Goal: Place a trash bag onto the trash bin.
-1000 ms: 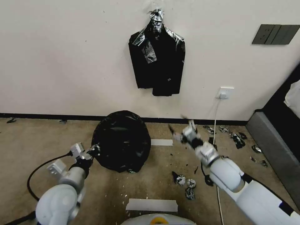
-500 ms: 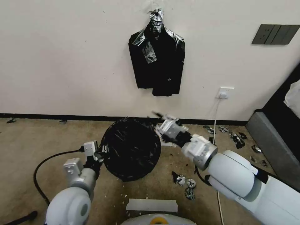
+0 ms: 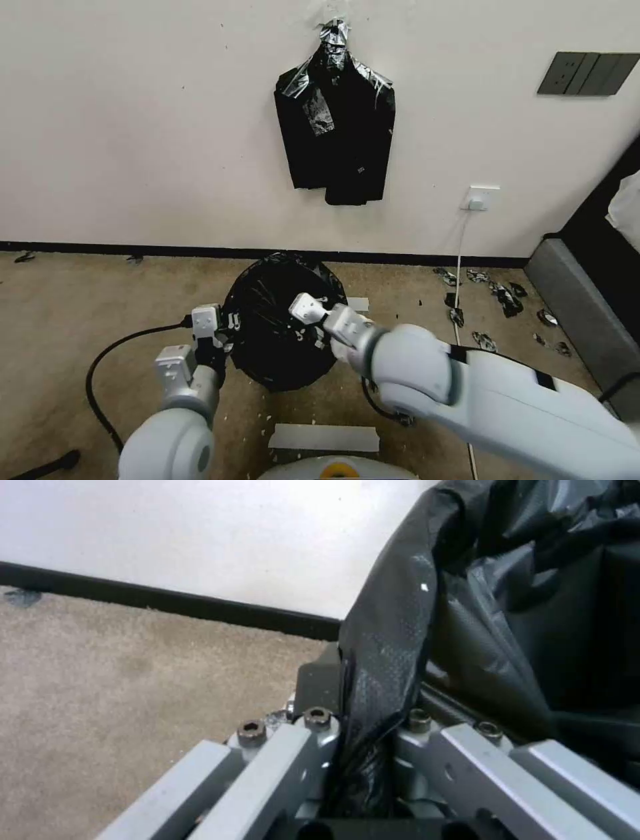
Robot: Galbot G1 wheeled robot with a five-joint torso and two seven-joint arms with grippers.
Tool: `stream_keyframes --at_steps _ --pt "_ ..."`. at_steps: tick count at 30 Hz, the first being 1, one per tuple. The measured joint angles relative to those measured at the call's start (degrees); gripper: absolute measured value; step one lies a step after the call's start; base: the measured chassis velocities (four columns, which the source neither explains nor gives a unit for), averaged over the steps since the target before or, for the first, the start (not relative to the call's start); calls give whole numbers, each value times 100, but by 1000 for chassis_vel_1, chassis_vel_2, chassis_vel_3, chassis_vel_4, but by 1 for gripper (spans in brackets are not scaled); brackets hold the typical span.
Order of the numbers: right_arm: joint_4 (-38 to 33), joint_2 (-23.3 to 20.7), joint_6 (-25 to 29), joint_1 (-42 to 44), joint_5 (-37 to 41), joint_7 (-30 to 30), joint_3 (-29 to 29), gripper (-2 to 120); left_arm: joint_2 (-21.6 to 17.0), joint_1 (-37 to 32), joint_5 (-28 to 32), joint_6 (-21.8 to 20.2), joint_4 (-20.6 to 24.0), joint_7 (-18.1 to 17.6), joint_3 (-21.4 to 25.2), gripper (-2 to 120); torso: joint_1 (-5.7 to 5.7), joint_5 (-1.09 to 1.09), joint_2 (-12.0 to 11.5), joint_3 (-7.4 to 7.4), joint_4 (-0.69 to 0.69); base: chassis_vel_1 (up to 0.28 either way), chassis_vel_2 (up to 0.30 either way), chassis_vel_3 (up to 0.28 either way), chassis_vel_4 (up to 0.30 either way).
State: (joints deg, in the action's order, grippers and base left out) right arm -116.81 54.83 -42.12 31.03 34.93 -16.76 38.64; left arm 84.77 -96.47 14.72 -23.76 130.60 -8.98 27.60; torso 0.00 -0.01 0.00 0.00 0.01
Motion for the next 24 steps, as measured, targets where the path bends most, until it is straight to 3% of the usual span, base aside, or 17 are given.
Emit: stream_keyframes --at_steps 13,24 --pt "1265 611 41 -466 -141 73 523 0 154 -35 -186 19 19 39 -93 4 0 0 0 0 -1 0 0 0 0" --pt "1678 849 58 -470 -298 90 661 0 228 -119 -152 16 114 44 -130 4 0 1 0 0 -1 0 0 0 0"
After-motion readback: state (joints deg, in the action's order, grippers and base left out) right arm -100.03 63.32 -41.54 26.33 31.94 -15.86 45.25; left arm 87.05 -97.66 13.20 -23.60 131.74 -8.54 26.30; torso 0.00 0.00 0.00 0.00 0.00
